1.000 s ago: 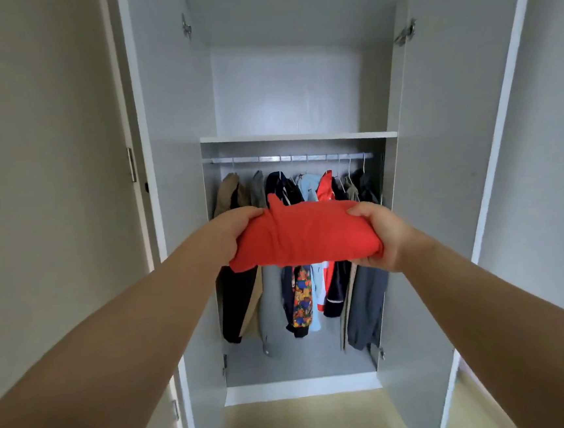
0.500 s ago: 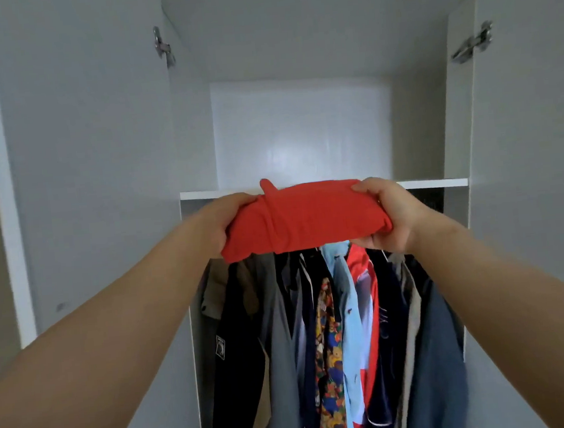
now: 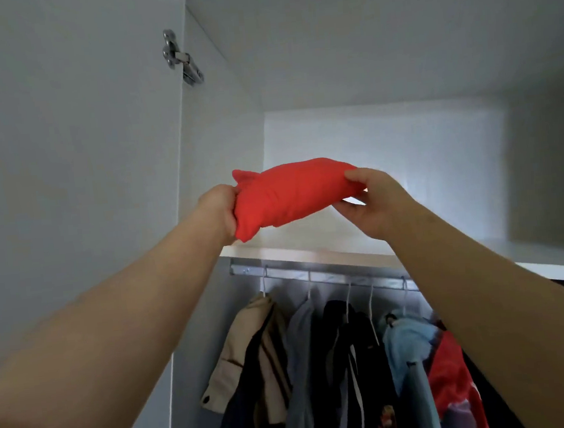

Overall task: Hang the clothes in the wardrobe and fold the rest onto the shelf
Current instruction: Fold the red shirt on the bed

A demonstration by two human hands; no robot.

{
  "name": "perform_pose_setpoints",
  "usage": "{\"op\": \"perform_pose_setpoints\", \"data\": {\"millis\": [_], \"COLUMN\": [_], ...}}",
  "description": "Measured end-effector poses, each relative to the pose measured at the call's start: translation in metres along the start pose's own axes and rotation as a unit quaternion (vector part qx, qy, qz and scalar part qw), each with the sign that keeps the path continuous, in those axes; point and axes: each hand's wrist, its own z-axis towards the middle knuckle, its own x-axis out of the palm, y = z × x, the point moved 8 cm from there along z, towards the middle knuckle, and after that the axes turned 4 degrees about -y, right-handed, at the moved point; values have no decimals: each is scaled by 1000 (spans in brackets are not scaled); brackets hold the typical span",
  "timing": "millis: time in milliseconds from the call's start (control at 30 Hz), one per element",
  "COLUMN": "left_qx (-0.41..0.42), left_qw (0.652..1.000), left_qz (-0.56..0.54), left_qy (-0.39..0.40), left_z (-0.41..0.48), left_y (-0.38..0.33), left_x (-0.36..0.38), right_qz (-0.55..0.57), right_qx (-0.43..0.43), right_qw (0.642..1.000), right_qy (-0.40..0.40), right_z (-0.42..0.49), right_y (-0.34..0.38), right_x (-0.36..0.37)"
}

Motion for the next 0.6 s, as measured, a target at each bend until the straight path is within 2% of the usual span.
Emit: {"op": "perform_pose_setpoints", "data": {"millis": [133,233,300,433,500,533,600], "left_qx": [71,98,85,15,15,45,144], "left_qw": [994,982,976,985,979,960,876], "left_qz": [-19,-41,14,51,135,217,380], "left_qy": [-76,-155,-198,-163,-151,-171,-260], "left_z": [54,83,96,108,106,108,104], "left_y": [5,14,18,16,9,0,-24], "left_x": [-4,-17,-30,-37,-44,-51,-66], "right_qz": [-26,-150,-236,-318,-352,-364,-380], "right_qx": [14,46,67,48,44,42,39], "right_qw": [1000,988,969,945,933,928,922], "right_qy": [8,1,-11,-66,-63,-60,-59], "right_z": [42,65,75,94,98,100,105], "right_y": [-31,-53,-66,-76,-80,-81,-83], "right_x": [-2,-10,-15,-22,-18,-16,-17]}}
